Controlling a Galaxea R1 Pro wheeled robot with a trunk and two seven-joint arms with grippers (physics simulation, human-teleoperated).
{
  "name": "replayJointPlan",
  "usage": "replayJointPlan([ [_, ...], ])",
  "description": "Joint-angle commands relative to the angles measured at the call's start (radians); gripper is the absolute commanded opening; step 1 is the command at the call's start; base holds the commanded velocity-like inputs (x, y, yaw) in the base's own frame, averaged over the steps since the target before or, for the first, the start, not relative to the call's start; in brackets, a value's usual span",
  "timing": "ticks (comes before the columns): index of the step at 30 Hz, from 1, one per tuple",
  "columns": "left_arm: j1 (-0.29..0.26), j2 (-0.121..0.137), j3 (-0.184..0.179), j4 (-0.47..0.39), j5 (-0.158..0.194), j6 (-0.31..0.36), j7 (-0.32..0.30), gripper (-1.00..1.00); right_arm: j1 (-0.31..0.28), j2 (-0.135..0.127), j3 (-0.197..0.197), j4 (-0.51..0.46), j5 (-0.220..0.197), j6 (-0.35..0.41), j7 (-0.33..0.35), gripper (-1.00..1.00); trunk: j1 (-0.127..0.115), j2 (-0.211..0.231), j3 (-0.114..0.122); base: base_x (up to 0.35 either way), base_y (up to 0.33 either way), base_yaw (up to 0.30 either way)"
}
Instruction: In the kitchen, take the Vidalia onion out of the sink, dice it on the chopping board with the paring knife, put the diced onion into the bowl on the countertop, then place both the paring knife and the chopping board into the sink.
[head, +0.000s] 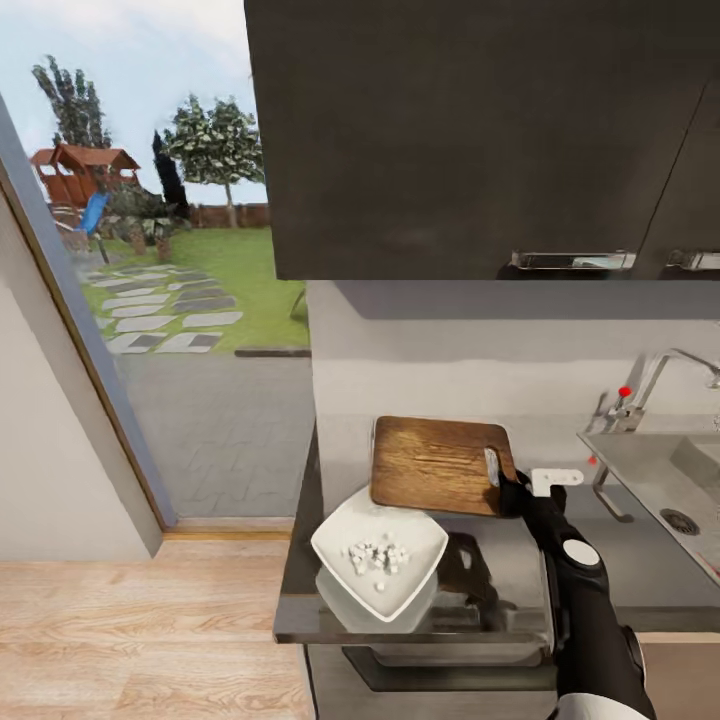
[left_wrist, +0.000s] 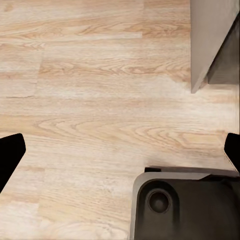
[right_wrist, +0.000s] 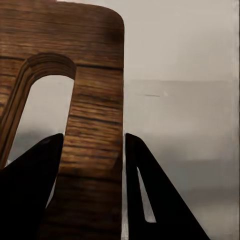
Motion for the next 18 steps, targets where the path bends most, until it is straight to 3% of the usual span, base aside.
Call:
replayJointPlan([
  [1,0.0,0.002,-0.008,-0.001,0.004,-0.001,0.009,1.0,-0.001,0.001,0.004,-0.02,0.007,0.041,0.009,-1.0,0.001,-0.002,-0.002,0.0,-0.307,0.0],
  [6,0.0,0.002,-0.008,0.0,0.004,-0.001,0.009,1.0,-0.001,0.001,0.033,-0.038,0.008,0.087,0.009,-1.0,0.001,-0.002,-0.002,0.0,-0.307,0.0],
  [18,0.0,0.002,-0.008,0.001,0.004,-0.001,0.009,1.0,-0.001,0.001,0.039,-0.04,0.008,0.091,0.009,-1.0,0.001,-0.002,-0.002,0.0,-0.307,0.04],
])
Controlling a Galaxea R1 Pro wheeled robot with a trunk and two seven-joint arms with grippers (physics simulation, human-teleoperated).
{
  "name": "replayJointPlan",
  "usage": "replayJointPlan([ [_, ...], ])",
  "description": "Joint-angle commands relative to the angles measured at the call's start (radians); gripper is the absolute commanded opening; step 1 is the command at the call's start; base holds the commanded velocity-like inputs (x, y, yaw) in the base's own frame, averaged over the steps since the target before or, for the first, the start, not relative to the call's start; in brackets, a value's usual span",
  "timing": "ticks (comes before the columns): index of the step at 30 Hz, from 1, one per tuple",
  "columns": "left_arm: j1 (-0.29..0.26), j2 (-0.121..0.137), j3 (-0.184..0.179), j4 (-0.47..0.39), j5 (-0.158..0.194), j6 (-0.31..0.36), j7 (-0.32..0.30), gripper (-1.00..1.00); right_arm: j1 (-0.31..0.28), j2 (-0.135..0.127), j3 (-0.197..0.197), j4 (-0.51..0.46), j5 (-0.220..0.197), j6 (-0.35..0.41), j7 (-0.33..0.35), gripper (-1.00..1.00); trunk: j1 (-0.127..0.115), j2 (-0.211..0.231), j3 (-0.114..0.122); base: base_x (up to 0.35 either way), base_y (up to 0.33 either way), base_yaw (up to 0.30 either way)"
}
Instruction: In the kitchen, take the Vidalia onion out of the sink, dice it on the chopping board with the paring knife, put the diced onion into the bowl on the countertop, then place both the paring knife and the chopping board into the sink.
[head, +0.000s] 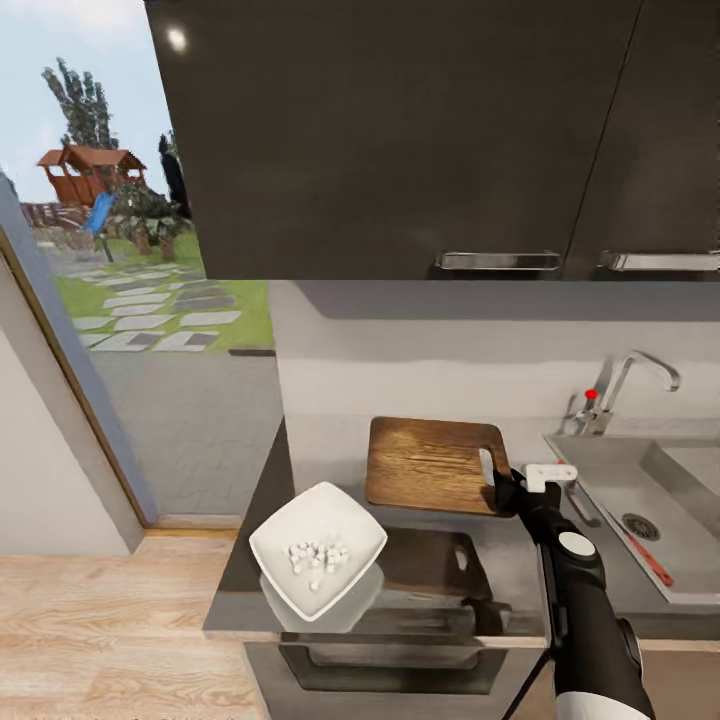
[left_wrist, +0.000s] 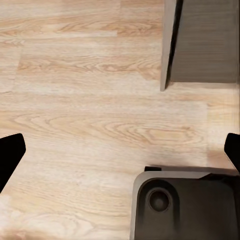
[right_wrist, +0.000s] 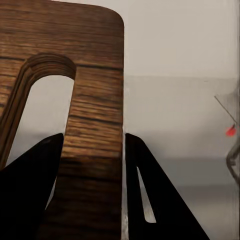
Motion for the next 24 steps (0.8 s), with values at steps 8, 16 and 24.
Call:
replayJointPlan([
  [8,0.0,0.002,-0.008,-0.003,0.005,-0.001,0.009,1.0,-0.001,0.001,-0.004,-0.002,0.01,0.003,0.009,-1.0,0.001,-0.002,-0.002,0.0,-0.307,0.022],
  [16,0.0,0.002,-0.008,-0.003,0.005,-0.001,0.009,1.0,-0.001,0.001,-0.004,-0.001,0.01,0.003,0.009,-1.0,0.001,-0.002,-0.002,0.0,-0.307,0.0],
  [24,0.0,0.002,-0.008,-0.004,0.005,-0.001,0.009,1.0,-0.001,0.001,-0.003,0.002,0.01,0.003,0.007,-1.0,0.001,-0.002,-0.002,0.0,-0.307,0.0],
])
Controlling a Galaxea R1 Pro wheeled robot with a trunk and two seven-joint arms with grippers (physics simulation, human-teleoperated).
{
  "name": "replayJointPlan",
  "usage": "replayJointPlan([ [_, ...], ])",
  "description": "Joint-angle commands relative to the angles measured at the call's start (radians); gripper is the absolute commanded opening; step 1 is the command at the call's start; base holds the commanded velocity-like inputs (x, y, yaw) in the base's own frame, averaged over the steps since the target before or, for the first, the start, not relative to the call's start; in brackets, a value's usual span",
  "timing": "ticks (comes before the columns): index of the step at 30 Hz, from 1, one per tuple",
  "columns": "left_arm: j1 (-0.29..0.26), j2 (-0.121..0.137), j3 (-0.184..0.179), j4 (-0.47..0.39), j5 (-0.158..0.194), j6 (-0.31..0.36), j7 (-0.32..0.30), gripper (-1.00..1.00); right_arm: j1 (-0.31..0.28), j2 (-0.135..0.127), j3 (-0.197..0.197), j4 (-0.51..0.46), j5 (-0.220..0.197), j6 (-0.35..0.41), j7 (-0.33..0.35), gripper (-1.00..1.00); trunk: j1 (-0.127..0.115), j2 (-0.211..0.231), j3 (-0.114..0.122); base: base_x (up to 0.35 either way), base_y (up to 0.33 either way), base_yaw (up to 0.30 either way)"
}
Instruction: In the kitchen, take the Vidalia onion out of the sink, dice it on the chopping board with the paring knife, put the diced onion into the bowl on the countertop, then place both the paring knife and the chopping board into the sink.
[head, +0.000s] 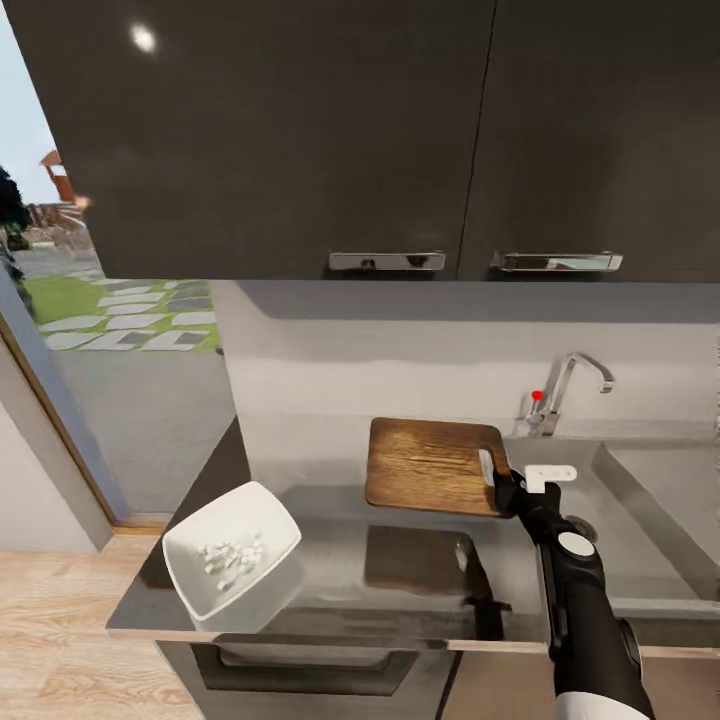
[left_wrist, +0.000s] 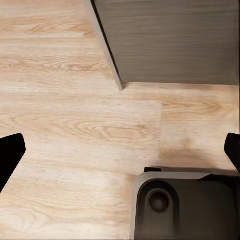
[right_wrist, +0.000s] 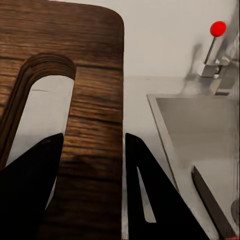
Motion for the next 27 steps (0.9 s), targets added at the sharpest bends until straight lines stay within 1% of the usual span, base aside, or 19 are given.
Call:
replayJointPlan([
  [1,0.0,0.002,-0.008,-0.002,0.005,-0.001,0.009,1.0,-0.001,0.001,-0.003,-0.001,0.008,0.003,0.01,-1.0,0.001,-0.002,-0.002,0.0,-0.307,0.0],
  [27,0.0,0.002,-0.008,-0.002,0.005,-0.001,0.009,1.0,-0.001,0.001,-0.003,0.005,0.008,0.003,0.007,-1.0,0.001,-0.002,-0.002,0.0,-0.307,0.0],
])
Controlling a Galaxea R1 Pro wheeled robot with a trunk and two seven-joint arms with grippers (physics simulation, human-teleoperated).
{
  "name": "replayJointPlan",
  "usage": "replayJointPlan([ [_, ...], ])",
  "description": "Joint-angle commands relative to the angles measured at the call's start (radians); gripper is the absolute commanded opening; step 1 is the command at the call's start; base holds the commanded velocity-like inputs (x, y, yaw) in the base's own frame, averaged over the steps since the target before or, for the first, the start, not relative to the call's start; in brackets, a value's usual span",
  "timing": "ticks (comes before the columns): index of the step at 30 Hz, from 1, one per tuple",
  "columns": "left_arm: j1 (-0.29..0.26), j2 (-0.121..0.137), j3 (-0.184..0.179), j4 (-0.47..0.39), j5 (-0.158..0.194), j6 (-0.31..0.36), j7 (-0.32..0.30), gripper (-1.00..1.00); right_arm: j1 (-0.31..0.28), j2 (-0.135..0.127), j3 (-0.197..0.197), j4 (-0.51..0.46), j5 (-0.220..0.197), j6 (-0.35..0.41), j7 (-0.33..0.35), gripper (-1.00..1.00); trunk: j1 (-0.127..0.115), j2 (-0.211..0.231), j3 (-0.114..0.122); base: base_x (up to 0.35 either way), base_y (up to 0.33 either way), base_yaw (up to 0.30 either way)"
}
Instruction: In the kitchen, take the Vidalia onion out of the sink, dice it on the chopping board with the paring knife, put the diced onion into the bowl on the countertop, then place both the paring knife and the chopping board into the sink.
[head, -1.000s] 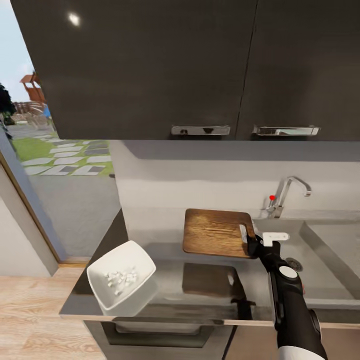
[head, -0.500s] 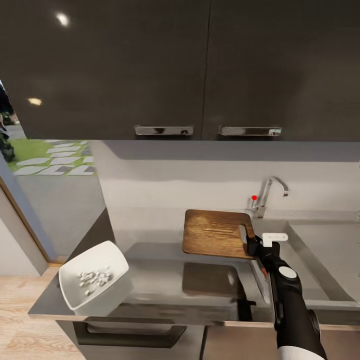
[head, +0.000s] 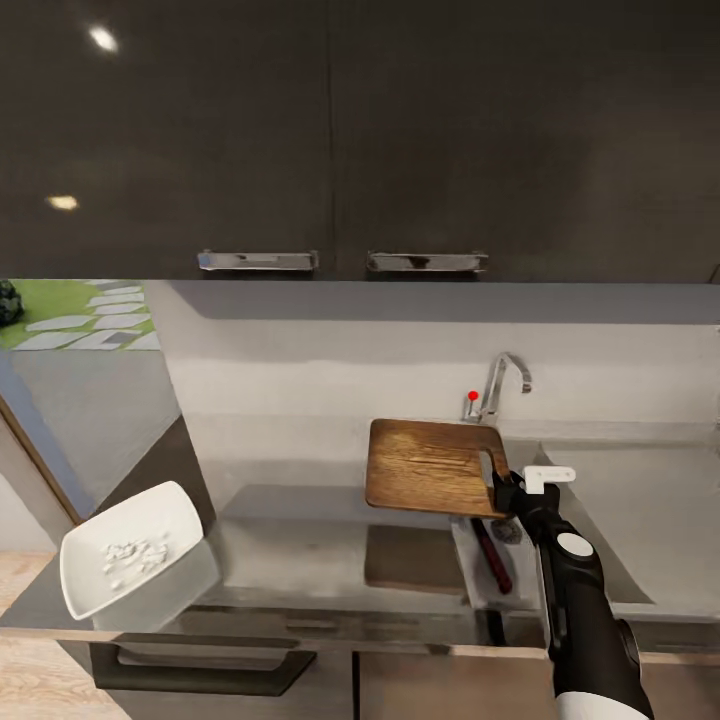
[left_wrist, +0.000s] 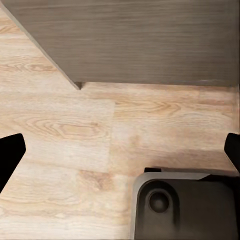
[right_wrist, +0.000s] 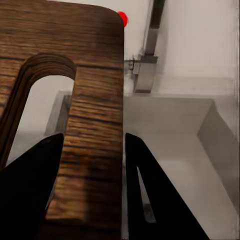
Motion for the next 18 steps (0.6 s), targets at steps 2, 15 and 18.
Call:
replayJointPlan([
  [2,0.0,0.002,-0.008,-0.002,0.005,-0.001,0.009,1.0,-0.001,0.001,-0.003,0.001,0.008,0.003,0.009,-1.0,0.001,-0.002,-0.002,0.0,-0.307,0.0],
  [15,0.0,0.002,-0.008,-0.004,0.005,-0.009,0.009,1.0,-0.001,0.001,0.049,0.05,-0.095,0.109,-0.259,-1.0,0.001,-0.002,-0.002,0.0,-0.102,0.0],
  [18,0.0,0.002,-0.008,-0.001,0.005,-0.013,0.009,1.0,-0.001,0.001,0.049,0.051,-0.338,0.105,-0.543,-1.0,0.001,-0.002,-0.002,0.0,0.0,0.0],
])
